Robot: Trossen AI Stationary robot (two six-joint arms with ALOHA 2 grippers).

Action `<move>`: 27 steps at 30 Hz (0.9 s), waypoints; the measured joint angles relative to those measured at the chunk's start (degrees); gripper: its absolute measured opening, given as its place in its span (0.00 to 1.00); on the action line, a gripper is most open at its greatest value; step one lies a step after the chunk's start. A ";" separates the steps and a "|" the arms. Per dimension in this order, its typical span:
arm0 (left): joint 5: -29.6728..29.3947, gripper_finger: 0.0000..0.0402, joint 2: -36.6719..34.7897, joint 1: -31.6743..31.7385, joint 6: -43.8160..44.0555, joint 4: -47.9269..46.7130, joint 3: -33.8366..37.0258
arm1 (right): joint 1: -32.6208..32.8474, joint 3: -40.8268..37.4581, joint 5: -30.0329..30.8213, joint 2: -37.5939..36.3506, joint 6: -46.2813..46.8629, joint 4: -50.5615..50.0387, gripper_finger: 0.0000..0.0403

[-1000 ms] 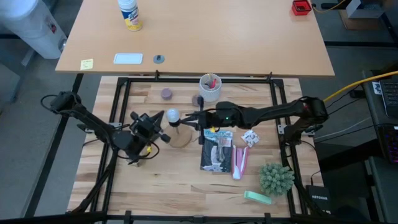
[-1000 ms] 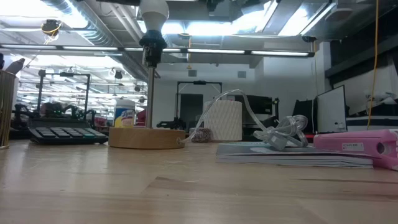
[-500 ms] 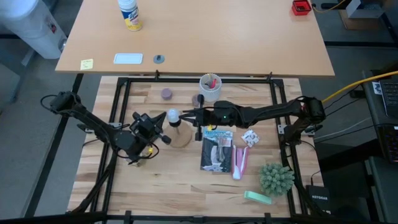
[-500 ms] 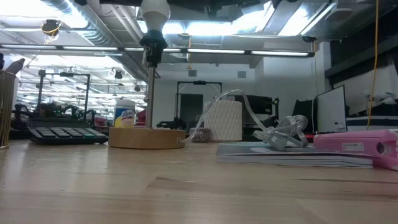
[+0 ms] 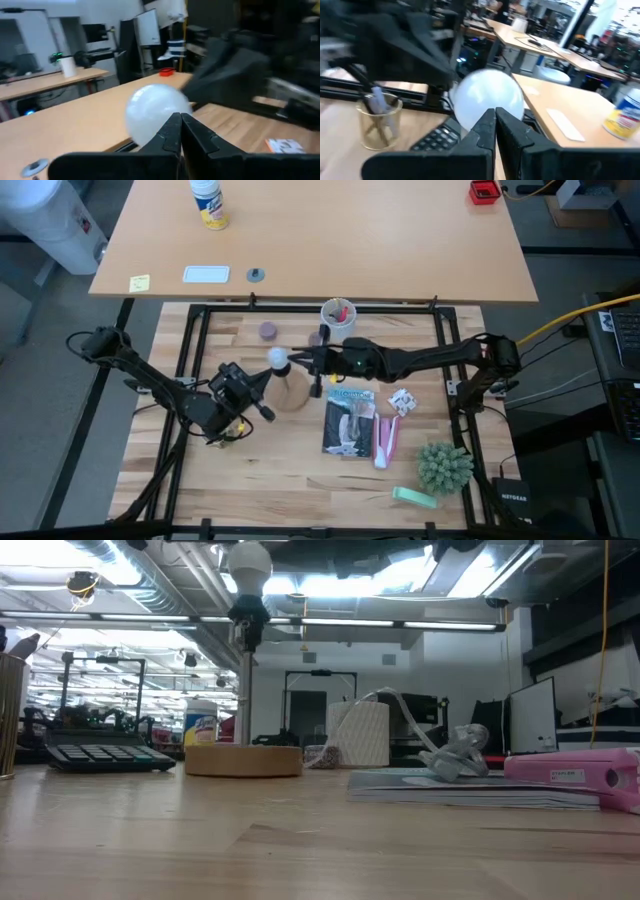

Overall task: Screw lightbulb
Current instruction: Remove the lightbulb from the lamp

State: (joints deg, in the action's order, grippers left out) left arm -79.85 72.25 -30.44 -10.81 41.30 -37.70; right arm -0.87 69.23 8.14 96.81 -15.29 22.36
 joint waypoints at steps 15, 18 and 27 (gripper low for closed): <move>-4.45 0.00 -0.06 0.40 -6.47 5.02 -0.02 | 0.17 -0.02 -1.03 -1.20 -0.02 -0.31 0.04; -8.40 0.00 -0.13 1.74 -7.88 5.01 -0.02 | 1.33 -0.02 -1.78 -1.73 -0.02 -0.25 0.04; -5.81 0.00 -0.11 7.06 -8.14 3.58 -0.02 | 1.81 -0.02 -2.17 -1.72 -0.62 -0.38 0.04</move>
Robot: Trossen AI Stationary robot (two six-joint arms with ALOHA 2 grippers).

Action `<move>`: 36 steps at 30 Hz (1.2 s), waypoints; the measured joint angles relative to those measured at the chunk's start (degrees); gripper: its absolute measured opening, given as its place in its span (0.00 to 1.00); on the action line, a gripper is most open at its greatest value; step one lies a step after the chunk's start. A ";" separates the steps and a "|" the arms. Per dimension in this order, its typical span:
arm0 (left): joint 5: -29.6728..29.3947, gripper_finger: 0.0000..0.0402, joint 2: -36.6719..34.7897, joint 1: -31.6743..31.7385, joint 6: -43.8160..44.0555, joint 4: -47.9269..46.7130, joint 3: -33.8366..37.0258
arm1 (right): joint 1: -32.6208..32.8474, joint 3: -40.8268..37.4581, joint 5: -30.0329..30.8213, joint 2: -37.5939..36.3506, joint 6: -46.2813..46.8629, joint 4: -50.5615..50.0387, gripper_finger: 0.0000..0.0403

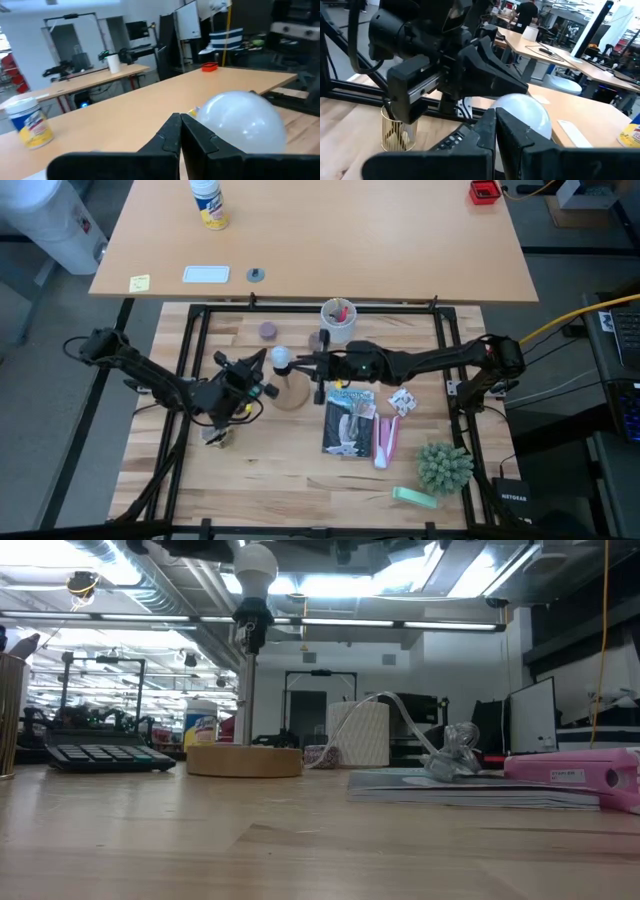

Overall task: Screw lightbulb
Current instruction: Remove the lightbulb from the lamp

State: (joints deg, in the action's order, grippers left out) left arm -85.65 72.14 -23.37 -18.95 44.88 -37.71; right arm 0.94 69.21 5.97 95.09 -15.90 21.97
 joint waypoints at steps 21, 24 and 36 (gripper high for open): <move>4.05 0.00 -0.13 -0.44 11.83 -6.75 0.02 | -3.92 0.07 0.38 1.36 0.87 -1.22 0.04; 4.07 0.00 -0.13 -1.36 12.20 -6.75 0.02 | -3.92 0.07 0.71 1.38 0.57 -1.08 0.04; 5.81 0.00 0.09 -5.78 12.60 -6.82 0.07 | -5.58 -0.02 1.29 1.77 0.52 -0.97 0.04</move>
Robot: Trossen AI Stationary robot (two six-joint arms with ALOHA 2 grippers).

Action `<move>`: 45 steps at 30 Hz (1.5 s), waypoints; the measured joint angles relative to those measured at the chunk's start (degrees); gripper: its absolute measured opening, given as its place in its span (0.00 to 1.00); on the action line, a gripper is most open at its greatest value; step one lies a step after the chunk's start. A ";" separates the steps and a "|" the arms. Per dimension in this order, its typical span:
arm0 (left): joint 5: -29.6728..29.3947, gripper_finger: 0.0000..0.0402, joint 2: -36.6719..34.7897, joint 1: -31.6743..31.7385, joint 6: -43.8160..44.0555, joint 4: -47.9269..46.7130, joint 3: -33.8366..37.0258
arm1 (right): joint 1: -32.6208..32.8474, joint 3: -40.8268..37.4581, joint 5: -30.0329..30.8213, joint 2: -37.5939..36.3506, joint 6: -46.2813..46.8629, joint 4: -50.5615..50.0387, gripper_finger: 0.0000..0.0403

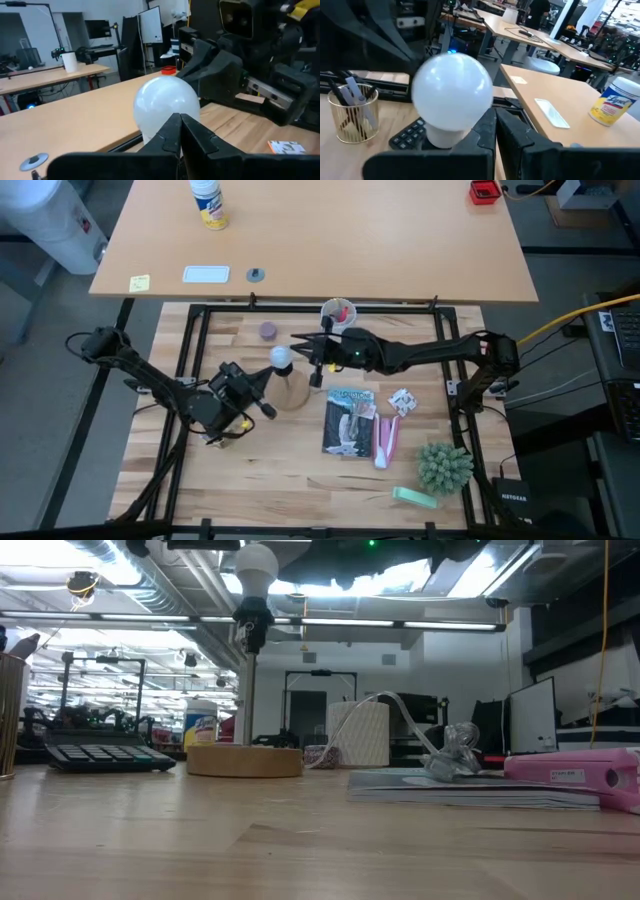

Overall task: Screw lightbulb
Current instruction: Remove the lightbulb from the lamp

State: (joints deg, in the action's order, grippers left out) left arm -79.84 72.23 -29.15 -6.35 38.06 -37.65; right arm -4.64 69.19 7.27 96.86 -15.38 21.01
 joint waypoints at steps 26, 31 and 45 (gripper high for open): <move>-5.09 0.00 -0.09 6.61 -11.52 6.02 -0.02 | 4.86 0.04 0.66 -0.91 -2.55 -0.96 0.04; -3.49 0.00 -0.12 6.47 -5.83 1.90 -0.06 | 4.31 0.04 0.63 -0.20 -2.47 -0.52 0.04; -1.65 0.00 -0.09 2.39 1.81 -3.00 -0.07 | 4.00 0.02 8.14 -0.19 -2.49 -0.54 0.04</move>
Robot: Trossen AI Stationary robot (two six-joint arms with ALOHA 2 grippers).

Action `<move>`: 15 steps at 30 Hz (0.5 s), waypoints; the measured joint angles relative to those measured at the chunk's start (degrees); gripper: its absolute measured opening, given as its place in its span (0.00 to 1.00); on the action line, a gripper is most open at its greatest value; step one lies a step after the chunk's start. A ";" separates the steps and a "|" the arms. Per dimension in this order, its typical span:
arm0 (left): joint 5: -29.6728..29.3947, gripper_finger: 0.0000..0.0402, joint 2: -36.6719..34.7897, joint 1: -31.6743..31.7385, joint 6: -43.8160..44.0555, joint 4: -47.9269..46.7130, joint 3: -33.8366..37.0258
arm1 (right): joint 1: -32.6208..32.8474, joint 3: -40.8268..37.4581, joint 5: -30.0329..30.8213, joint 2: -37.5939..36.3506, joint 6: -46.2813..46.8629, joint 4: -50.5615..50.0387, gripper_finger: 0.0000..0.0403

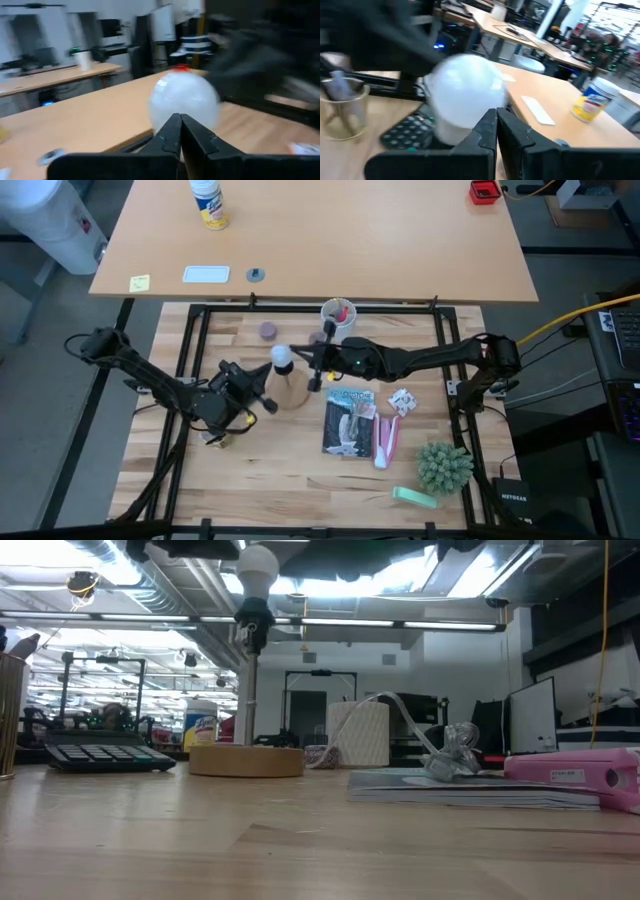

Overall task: Screw lightbulb
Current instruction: Remove the lightbulb from the lamp

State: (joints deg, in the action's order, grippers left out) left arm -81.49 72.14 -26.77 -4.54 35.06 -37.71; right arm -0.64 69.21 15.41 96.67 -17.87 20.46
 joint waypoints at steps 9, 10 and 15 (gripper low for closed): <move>-0.55 0.00 0.07 -2.51 0.91 0.09 0.04 | -1.79 0.00 -0.86 0.06 1.12 0.09 0.04; -0.73 0.00 0.06 -2.81 0.46 0.43 0.04 | -1.73 0.00 -0.84 0.06 1.11 0.09 0.04; -2.11 0.00 0.06 -3.30 -5.06 5.14 0.04 | -1.38 0.00 -0.92 -1.13 -0.46 -0.11 0.04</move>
State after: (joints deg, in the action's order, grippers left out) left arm -83.59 72.20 -30.06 -9.60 40.20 -37.67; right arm -2.02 69.21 14.50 95.55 -18.33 20.35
